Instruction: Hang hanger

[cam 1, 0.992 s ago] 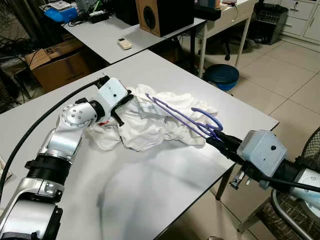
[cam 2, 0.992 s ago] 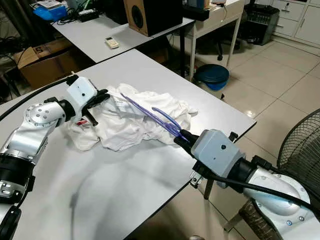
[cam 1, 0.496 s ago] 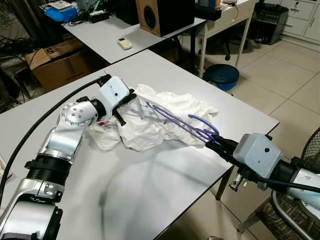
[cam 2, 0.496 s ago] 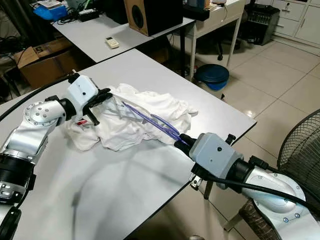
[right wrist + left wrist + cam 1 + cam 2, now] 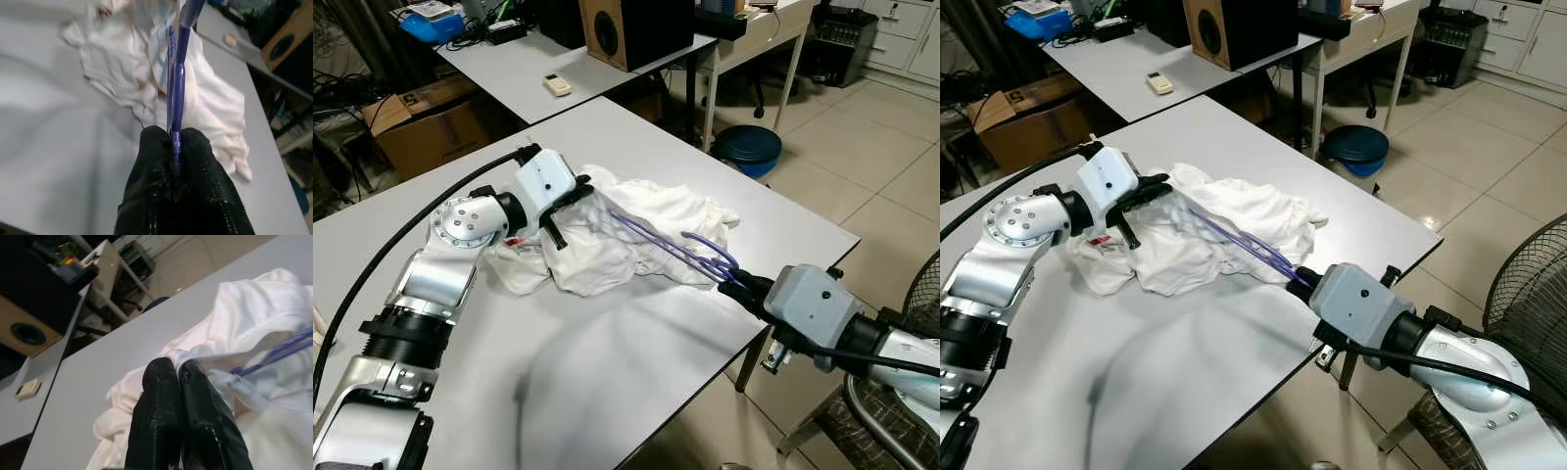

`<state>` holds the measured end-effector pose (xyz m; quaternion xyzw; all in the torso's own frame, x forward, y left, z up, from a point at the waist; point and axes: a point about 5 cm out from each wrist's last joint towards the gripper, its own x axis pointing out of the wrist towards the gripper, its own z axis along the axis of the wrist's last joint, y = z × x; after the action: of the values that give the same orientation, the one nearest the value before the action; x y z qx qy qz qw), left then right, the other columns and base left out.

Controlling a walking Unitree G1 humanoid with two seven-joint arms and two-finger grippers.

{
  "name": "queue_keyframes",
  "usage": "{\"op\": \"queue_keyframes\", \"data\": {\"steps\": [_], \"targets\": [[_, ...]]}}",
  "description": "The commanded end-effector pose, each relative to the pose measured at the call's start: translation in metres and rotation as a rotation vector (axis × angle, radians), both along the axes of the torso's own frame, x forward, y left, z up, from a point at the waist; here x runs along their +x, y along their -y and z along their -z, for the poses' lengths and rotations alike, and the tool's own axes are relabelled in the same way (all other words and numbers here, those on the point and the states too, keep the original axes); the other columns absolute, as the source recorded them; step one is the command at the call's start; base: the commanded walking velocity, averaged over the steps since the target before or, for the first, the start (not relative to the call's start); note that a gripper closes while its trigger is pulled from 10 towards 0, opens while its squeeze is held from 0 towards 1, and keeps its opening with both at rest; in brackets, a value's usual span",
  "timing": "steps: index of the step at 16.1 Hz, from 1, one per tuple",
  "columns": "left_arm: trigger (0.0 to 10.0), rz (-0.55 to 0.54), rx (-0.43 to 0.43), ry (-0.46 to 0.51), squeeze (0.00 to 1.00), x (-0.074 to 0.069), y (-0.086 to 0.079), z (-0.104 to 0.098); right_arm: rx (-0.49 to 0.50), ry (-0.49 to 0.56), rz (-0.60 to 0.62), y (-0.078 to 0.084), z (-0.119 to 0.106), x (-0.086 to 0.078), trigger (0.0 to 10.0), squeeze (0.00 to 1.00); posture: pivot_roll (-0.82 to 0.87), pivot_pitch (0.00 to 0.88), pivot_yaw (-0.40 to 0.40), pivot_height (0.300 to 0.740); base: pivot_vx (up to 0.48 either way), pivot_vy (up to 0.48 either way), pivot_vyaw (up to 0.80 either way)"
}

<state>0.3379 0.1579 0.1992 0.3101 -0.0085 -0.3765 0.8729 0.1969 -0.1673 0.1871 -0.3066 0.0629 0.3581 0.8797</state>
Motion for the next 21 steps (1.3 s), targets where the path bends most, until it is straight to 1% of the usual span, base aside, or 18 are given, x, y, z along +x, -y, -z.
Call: {"op": "queue_keyframes", "data": {"steps": [1,3,7,8,12,14,16,18,19,21], "targets": [[0.0,0.009,0.02,-0.014,0.0,-0.003,-0.003,0.001,-0.026,-0.008,0.021,0.003,0.003,0.002,10.0,0.0,-0.2,0.031,0.136,0.74,0.0,0.0,0.0],[0.0,0.008,0.042,-0.001,0.0,-0.003,-0.004,-0.002,-0.038,-0.011,0.032,0.004,0.004,0.003,10.0,0.0,-0.2,0.031,0.136,0.74,0.0,0.0,0.0],[0.0,-0.019,0.066,0.014,0.0,-0.005,-0.013,-0.007,-0.021,-0.038,0.072,0.004,0.003,0.001,10.0,0.0,-0.21,0.023,0.127,0.74,0.0,0.0,0.0],[0.0,-0.04,0.076,0.021,0.0,-0.004,-0.018,-0.008,0.018,-0.061,0.074,0.002,0.002,-0.002,10.0,0.0,-0.21,0.023,0.127,0.74,0.0,0.0,0.0],[0.0,-0.101,0.096,0.047,0.0,-0.004,-0.029,-0.009,0.063,-0.074,0.062,-0.001,-0.004,-0.005,10.0,0.0,-0.21,0.005,0.119,0.74,0.0,0.0,0.0],[0.0,-0.108,0.097,0.061,0.0,-0.004,-0.032,-0.012,0.101,-0.07,0.11,0.001,-0.006,-0.003,10.0,0.0,-0.2,0.0,0.121,0.74,0.0,0.0,0.0],[0.0,-0.119,0.097,0.077,0.0,-0.004,-0.035,-0.017,0.149,-0.09,0.152,0.004,-0.006,-0.002,10.0,0.0,-0.2,0.0,0.121,0.74,0.0,0.0,0.0],[0.0,-0.136,0.108,0.081,0.0,-0.005,-0.04,-0.017,0.164,-0.115,0.17,0.005,-0.005,-0.002,10.0,0.0,-0.2,0.0,0.109,0.74,0.0,0.0,0.0],[0.0,-0.152,0.119,0.085,0.0,-0.005,-0.045,-0.017,0.193,-0.115,0.181,0.006,-0.008,-0.001,10.0,0.0,-0.2,0.0,0.109,0.74,0.0,0.0,0.0],[0.0,-0.172,0.13,0.1,0.0,-0.005,-0.05,-0.019,0.283,-0.122,0.175,0.004,-0.013,0.0,10.0,0.0,-0.2,0.0,0.109,0.74,0.0,0.0,0.0]]}}
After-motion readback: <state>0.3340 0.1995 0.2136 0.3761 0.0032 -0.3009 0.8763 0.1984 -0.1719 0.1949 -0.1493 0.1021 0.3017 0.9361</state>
